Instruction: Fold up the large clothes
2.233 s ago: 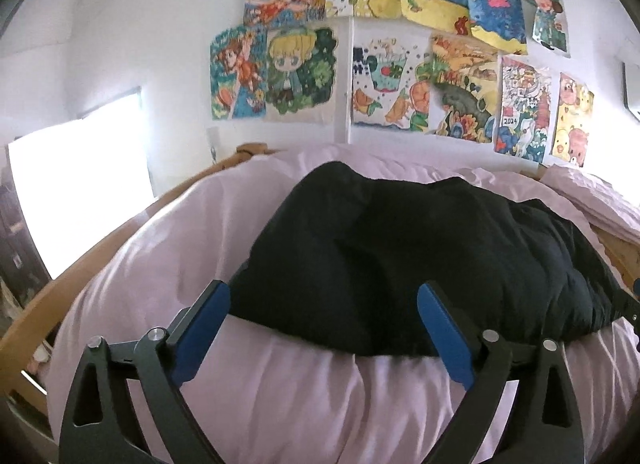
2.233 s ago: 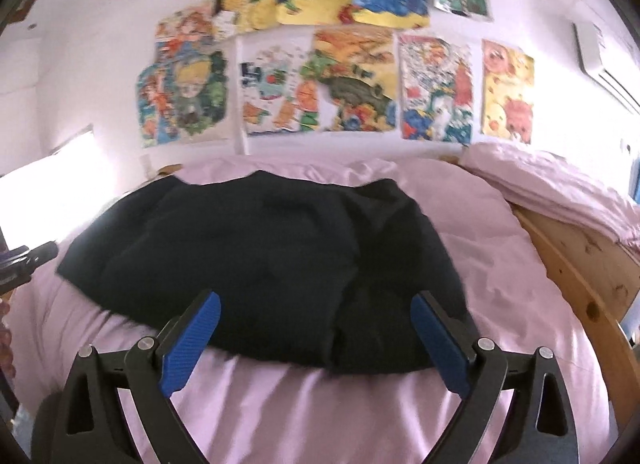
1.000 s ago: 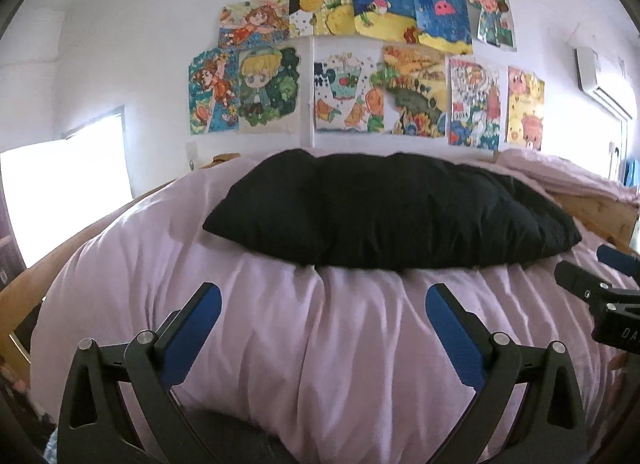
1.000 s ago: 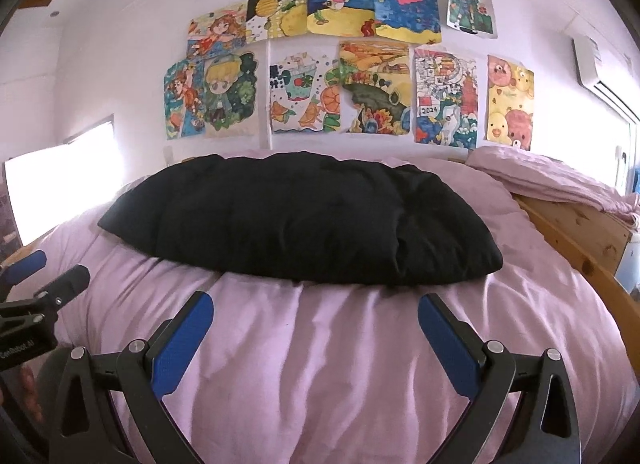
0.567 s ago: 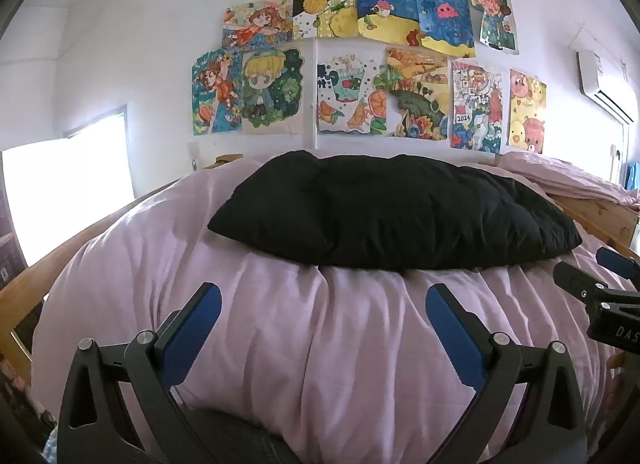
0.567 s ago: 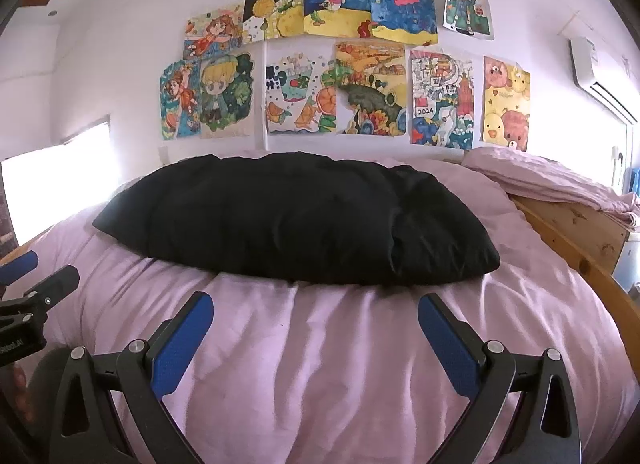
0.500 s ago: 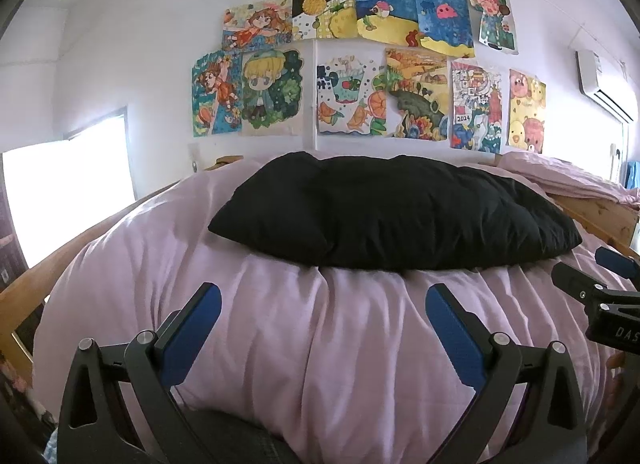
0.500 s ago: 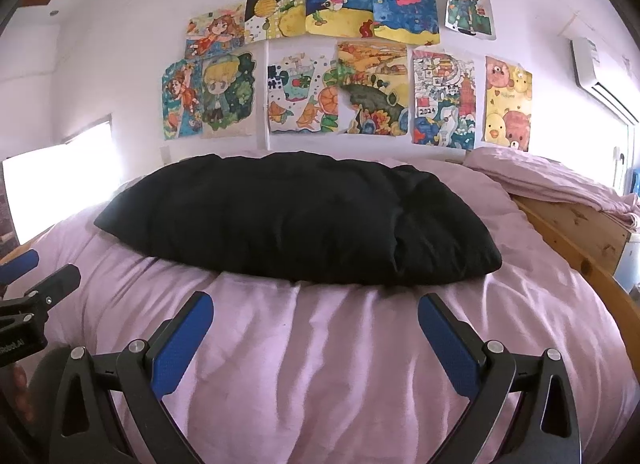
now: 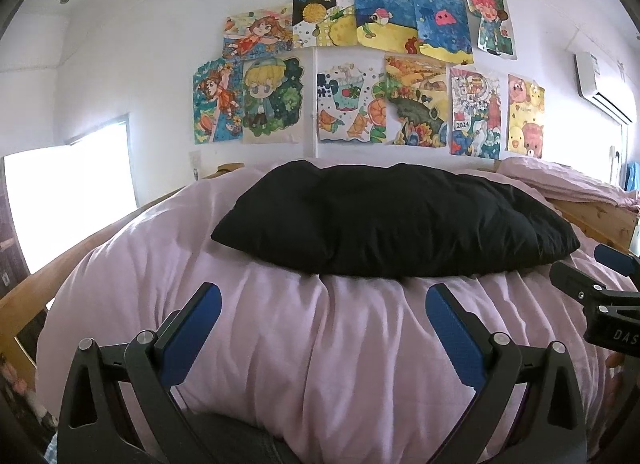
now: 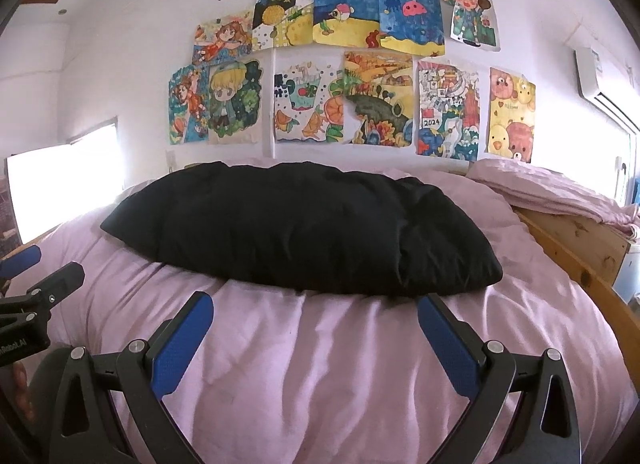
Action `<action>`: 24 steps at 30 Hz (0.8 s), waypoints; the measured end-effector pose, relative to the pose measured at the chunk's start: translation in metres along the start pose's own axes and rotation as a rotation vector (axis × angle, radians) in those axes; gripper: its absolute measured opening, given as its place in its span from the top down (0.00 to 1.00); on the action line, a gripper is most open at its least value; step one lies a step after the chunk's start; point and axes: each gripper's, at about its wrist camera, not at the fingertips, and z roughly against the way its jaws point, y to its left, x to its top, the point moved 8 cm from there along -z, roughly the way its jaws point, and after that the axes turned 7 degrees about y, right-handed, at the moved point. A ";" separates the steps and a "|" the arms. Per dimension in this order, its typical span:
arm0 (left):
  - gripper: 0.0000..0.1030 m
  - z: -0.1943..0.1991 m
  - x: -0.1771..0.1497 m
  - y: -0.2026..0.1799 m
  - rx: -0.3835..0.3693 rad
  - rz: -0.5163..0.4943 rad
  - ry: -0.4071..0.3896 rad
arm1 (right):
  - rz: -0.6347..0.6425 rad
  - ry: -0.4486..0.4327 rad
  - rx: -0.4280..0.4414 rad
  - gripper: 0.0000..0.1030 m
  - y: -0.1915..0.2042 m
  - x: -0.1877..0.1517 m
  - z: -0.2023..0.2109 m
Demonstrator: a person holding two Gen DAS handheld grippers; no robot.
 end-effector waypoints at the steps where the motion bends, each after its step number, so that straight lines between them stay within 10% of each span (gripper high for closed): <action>1: 0.02 0.000 0.000 0.001 0.001 0.002 -0.001 | -0.002 -0.002 -0.001 0.00 0.000 0.001 0.000; 24: 0.02 0.000 0.001 0.006 0.000 -0.009 -0.005 | -0.002 -0.004 0.002 0.00 0.002 0.003 0.002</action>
